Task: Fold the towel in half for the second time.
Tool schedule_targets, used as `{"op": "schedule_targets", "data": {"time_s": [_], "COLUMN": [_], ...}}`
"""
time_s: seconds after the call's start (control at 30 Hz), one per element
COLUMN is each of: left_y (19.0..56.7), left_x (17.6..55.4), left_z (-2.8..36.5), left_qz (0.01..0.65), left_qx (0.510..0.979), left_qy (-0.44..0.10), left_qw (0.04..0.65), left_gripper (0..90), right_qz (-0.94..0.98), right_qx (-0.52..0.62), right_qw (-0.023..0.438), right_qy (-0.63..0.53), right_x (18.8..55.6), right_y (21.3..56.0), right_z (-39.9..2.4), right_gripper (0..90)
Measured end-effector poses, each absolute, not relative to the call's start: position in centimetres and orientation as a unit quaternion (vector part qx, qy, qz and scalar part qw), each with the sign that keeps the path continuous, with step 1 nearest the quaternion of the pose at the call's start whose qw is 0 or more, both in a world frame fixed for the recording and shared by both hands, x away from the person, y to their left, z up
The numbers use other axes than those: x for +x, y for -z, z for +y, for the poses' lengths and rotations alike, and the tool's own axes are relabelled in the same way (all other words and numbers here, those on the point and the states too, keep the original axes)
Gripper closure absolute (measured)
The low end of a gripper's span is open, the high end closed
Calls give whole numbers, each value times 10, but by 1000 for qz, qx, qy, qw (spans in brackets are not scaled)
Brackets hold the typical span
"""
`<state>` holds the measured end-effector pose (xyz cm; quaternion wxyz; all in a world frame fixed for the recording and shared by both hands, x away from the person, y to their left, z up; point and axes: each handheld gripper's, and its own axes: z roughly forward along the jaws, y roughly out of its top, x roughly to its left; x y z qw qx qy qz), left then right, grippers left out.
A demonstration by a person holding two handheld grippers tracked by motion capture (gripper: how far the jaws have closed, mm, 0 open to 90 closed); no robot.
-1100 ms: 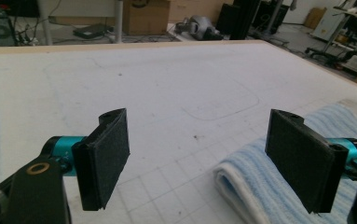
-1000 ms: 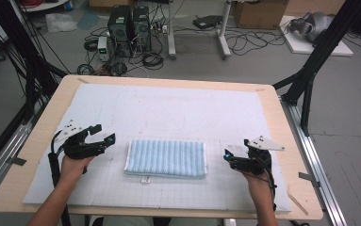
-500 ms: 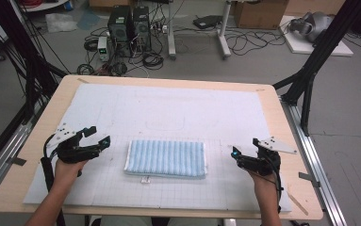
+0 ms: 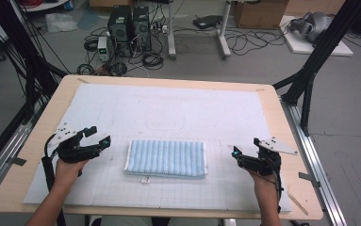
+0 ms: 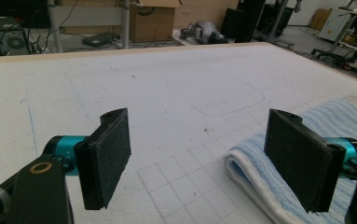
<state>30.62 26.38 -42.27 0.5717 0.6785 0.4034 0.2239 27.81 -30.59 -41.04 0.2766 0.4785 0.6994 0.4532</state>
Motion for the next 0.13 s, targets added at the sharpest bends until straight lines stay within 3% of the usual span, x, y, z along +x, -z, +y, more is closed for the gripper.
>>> {"op": "schedule_targets", "data": {"time_s": [0.13], "left_y": [424], "left_x": [308], "left_z": [263], "left_qz": [401], "left_qx": [682], "left_qy": [-224], "left_qw": [569], "left_gripper": [232], "right_qz": [701], "right_qx": [477], "right_qw": [277], "right_qy": [-452], "right_x": [279], "right_y": [412], "right_z": [-307], "right_gripper": [123]}}
